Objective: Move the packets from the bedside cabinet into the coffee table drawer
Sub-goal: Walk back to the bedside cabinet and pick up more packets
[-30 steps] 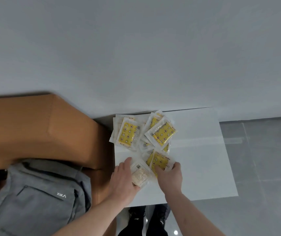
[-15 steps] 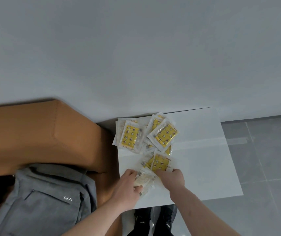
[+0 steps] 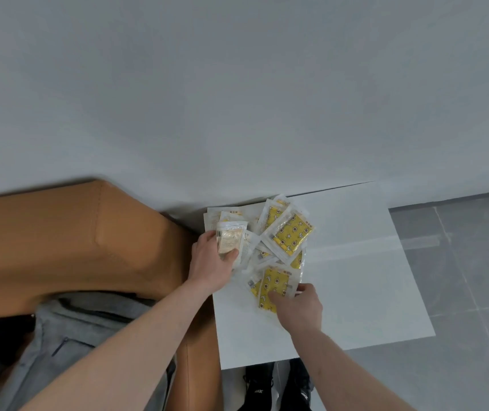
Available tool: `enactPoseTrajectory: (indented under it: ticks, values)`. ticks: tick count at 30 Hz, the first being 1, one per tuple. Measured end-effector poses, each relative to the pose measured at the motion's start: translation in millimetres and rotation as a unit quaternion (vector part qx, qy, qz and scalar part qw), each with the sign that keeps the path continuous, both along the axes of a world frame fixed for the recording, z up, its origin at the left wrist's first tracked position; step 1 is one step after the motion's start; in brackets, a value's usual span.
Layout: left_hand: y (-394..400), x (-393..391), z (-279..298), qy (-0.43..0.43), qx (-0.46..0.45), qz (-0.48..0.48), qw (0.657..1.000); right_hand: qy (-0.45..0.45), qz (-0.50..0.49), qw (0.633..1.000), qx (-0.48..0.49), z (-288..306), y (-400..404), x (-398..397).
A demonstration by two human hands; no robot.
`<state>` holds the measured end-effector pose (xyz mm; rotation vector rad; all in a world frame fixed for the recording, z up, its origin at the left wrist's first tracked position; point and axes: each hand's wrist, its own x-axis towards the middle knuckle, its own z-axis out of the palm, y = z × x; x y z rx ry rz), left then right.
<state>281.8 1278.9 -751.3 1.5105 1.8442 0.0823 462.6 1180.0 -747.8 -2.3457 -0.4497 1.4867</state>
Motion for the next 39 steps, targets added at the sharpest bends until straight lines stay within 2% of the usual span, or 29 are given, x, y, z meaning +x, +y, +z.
enactPoseTrajectory:
  ticks: [4,8,12,16,20,25,31,39]
  values:
    - [6,7,-7,0.025,-0.001,0.034,0.999,0.036,-0.024,0.999,0.008,-3,-2,0]
    - [-11,7,13,-0.04,0.027,0.086,0.995,0.065,-0.029,0.997,0.028,8,-21,17]
    - [-44,-1,51,-0.078,0.038,0.107,0.99,0.046,-0.045,0.996,0.054,41,-45,40]
    - [-79,-3,116,-0.146,0.021,0.134,0.98,0.05,-0.047,0.996,0.061,103,-66,65]
    - [-114,6,196,-0.15,-0.005,0.134,0.98,0.059,-0.053,0.995,0.062,190,-92,86]
    - [-137,37,275,-0.171,0.009,0.122,0.978,0.068,-0.037,0.995,0.067,280,-119,117]
    - [-127,87,333,-0.184,0.032,0.029,0.982,0.014,-0.043,0.992,0.12,340,-139,157]
    - [-78,150,362,-0.138,-0.002,-0.163,0.977,-0.024,-0.126,0.978,0.162,375,-158,182]
